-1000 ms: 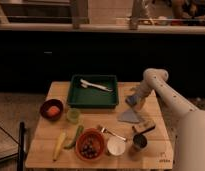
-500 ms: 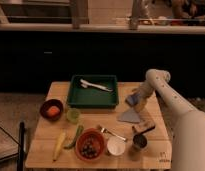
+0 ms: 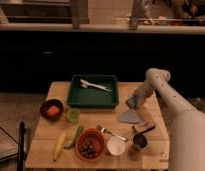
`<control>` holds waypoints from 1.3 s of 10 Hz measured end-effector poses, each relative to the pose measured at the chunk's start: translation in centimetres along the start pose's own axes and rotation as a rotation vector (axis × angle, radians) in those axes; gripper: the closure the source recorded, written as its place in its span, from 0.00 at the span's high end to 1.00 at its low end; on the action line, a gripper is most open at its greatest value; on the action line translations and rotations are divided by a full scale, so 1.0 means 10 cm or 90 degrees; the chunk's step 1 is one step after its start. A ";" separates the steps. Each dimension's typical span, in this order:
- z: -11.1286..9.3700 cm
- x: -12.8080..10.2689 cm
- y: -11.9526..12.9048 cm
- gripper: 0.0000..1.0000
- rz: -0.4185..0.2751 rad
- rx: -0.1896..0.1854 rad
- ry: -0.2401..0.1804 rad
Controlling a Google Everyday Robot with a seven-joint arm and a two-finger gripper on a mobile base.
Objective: Wipe tray with sponge
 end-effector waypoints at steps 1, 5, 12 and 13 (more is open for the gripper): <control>-0.03 0.03 0.02 0.11 0.005 0.001 -0.003; -0.25 0.09 0.13 0.00 0.044 0.016 -0.029; -0.94 -0.13 0.13 0.00 0.028 0.078 -0.036; -1.01 -0.20 0.11 0.00 0.020 0.088 -0.035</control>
